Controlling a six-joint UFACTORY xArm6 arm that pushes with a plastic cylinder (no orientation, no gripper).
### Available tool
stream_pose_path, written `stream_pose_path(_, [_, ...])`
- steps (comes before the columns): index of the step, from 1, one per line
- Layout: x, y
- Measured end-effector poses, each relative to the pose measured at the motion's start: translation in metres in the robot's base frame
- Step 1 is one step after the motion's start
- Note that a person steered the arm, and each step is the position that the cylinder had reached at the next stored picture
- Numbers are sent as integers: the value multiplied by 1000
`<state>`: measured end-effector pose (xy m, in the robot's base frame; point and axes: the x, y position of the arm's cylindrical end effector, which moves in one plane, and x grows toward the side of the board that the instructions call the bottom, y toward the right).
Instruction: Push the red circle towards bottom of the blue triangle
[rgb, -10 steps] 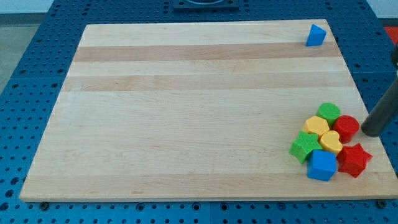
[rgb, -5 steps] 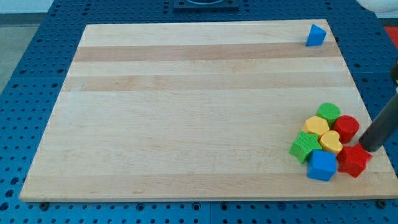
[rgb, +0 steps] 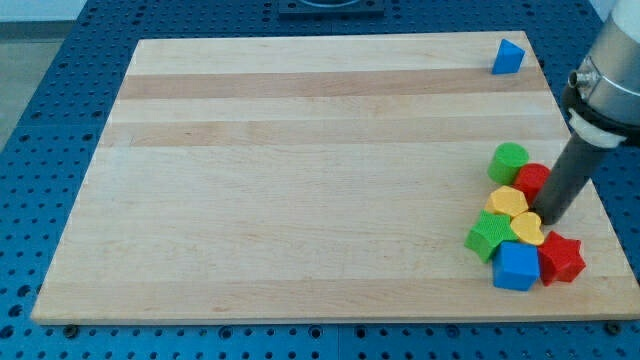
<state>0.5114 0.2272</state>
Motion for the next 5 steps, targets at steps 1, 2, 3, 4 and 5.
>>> stream_pose_path(1, [-17,-1])
stream_pose_path(2, [-30,-4])
stream_pose_path(3, [-41,-5])
stream_pose_path(4, [-52,-5])
stream_pose_path(5, [-56,-5])
